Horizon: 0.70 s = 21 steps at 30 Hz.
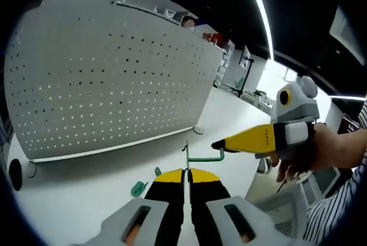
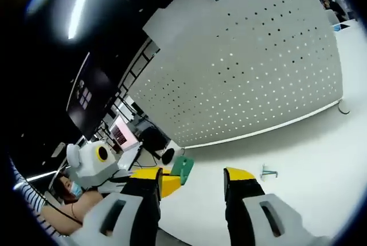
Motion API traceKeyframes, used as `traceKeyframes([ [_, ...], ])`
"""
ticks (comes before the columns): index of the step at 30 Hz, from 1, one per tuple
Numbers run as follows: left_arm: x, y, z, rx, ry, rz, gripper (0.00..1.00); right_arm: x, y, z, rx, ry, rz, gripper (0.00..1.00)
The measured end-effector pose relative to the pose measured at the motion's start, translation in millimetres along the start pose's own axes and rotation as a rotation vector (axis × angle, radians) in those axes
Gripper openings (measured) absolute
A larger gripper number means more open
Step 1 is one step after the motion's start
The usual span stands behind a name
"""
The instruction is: Insert the hook assembly into the mounting plate slot until the hook locks in place.
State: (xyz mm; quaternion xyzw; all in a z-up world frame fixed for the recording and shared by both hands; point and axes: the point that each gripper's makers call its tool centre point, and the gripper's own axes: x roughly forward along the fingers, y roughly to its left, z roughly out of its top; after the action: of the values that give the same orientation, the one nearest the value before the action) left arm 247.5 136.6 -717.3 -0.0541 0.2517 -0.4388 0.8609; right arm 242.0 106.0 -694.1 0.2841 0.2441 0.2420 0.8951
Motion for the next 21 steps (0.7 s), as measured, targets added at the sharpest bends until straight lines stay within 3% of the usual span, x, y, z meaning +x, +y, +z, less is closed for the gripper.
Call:
traceKeyframes([
  [12,-6.4,-6.3,9.7,0.01,-0.07,-0.03,0.01,15.4,25.8,-10.9,0.085,0.031,0.113,0.19],
  [21,-10.6,-2.7,10.8,0.011,-0.09,-0.026,0.01,19.3,27.6,-8.4,0.129,0.02,0.12,0.09],
])
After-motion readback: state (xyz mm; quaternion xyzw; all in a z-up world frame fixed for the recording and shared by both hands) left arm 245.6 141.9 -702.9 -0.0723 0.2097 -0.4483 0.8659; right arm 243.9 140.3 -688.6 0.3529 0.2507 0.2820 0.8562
